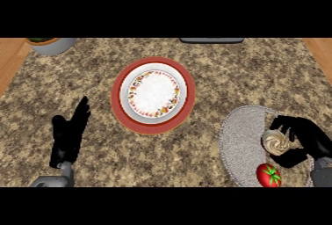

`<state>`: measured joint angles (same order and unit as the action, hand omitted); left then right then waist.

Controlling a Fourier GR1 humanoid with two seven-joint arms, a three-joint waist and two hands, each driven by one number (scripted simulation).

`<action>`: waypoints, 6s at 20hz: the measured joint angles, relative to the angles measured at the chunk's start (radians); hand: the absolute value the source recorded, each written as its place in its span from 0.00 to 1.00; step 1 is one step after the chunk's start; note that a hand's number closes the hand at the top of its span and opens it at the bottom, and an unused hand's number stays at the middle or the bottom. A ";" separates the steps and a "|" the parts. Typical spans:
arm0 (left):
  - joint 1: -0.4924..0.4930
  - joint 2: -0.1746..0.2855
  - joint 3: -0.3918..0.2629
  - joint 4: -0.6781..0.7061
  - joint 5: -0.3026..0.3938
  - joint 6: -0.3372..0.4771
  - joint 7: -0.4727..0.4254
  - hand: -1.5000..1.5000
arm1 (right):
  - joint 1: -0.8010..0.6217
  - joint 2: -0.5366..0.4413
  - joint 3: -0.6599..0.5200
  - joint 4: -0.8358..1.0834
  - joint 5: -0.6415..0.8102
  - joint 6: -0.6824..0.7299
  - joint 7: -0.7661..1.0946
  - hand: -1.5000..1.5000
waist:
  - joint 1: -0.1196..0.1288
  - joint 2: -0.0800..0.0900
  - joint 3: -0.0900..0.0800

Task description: Pick the cupcake from the placemat and place it in the plate

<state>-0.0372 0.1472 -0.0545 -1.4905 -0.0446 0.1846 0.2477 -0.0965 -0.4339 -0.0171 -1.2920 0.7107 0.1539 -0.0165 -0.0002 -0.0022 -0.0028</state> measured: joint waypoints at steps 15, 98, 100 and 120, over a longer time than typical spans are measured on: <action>-0.058 -0.016 -0.048 0.034 -0.010 -0.046 0.000 0.50 | -0.398 0.396 0.531 -0.135 0.260 -0.196 0.459 1.00 | 0.119 0.009 -0.001; -0.022 -0.050 0.033 0.031 -0.048 -0.046 -0.016 0.50 | -0.817 0.434 0.453 0.832 -0.917 -0.628 -0.318 0.00 | 0.025 0.008 0.003; 0.003 -0.048 0.036 0.006 -0.041 -0.053 -0.013 0.50 | -0.818 0.434 0.450 0.849 -0.917 -0.637 -0.319 0.00 | 0.025 0.007 0.003; -0.006 -0.064 0.055 0.035 -0.065 -0.052 -0.037 0.50 | -0.774 0.358 0.269 0.945 -0.804 -0.601 -0.409 0.00 | 0.011 0.005 0.003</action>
<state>-0.0428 0.0830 0.0002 -1.4553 -0.1093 0.1323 0.2109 -0.8709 -0.0755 0.2517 -0.3466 -0.0935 -0.4471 -0.4260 0.0104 0.0030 0.0003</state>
